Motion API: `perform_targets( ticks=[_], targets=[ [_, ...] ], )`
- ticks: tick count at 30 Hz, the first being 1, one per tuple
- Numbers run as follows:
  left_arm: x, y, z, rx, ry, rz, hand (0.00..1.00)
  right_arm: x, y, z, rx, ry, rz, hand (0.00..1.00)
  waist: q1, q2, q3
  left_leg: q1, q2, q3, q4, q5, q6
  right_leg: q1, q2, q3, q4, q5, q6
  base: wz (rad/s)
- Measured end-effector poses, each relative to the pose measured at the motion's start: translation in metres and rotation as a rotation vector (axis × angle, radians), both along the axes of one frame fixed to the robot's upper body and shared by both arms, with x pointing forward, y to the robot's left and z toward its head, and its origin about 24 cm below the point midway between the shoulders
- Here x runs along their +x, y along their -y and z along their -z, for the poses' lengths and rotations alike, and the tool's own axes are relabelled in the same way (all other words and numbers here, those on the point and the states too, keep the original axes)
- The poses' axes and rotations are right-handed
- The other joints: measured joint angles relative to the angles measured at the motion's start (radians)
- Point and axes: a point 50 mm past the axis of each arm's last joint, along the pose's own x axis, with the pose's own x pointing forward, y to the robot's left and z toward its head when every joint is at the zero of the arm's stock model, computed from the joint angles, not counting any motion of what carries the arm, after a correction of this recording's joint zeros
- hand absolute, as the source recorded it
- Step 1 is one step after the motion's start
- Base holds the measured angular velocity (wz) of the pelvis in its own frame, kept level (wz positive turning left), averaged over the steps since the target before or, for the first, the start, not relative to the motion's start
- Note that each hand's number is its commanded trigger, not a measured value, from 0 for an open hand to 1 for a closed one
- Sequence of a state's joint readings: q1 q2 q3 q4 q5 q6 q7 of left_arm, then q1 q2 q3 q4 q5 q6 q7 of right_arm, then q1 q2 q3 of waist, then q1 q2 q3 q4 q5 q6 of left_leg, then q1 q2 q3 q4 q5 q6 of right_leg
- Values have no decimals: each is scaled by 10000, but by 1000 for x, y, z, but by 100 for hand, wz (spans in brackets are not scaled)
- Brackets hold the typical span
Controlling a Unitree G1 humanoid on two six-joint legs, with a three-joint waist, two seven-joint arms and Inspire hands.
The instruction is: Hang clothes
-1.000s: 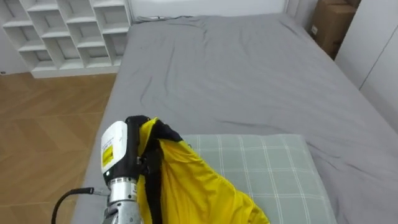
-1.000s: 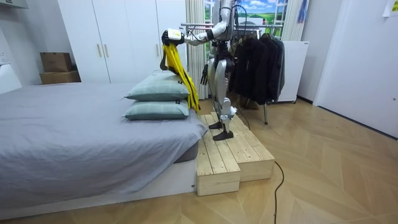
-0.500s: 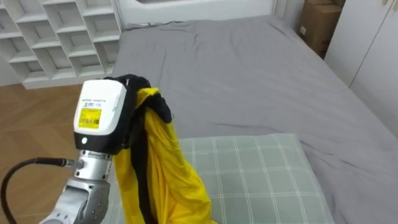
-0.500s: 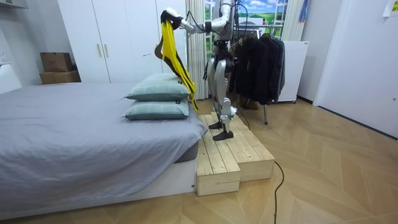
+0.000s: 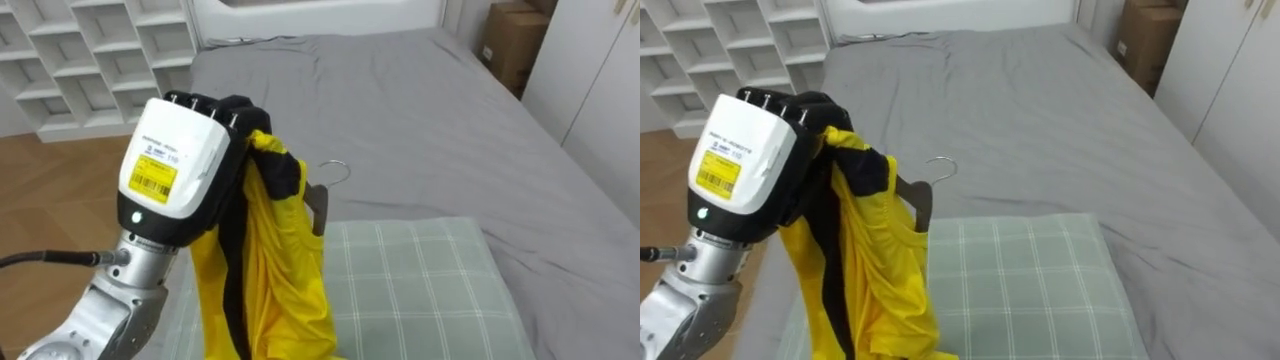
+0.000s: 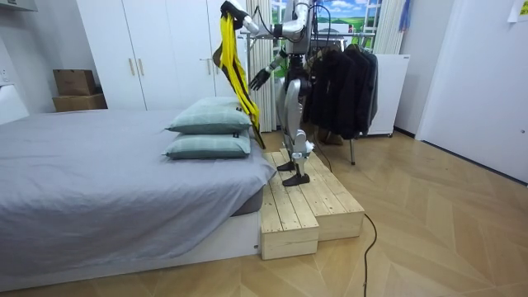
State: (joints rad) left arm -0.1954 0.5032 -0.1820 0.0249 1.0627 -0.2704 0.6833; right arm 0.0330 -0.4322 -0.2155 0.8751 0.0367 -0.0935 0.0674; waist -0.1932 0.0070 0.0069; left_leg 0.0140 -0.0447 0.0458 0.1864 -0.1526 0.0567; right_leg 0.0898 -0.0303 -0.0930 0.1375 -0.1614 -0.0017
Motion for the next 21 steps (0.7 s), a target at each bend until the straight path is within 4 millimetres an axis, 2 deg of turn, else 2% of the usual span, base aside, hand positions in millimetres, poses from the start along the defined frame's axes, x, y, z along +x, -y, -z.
perform_targets(
  ticks=[3, 8, 12, 21],
  targets=[
    [-2, 2, -4, -32, 246, 116, 100, 25, -10, -21, -559, 1118, -909, 0, 201, 47, -29, -12, 9, 23, -3, -1, 1, -92, 5, 34, 8, 5, -5, -2],
    [-2, 3, -5, 52, 337, 109, 100, 48, -28, -47, -1054, 2358, -2178, 0, 518, 200, -90, -122, 8, 29, -4, -6, 7, -185, 3, 57, 32, 5, -6, 0],
    [-3, 4, -7, 279, 524, 88, 100, 65, -49, -67, -1148, 3365, -3244, 0, 611, 207, -95, -138, 11, 31, 0, -6, 7, -175, -5, 35, 76, 6, -6, 0],
    [-3, 5, -9, 324, 530, -7, 100, 75, -63, -86, -1070, 4139, -4121, 0, 621, 217, -84, 19, 70, 69, -13, -43, 50, -40, -25, -17, 119, 7, -2, -1]
  ],
)
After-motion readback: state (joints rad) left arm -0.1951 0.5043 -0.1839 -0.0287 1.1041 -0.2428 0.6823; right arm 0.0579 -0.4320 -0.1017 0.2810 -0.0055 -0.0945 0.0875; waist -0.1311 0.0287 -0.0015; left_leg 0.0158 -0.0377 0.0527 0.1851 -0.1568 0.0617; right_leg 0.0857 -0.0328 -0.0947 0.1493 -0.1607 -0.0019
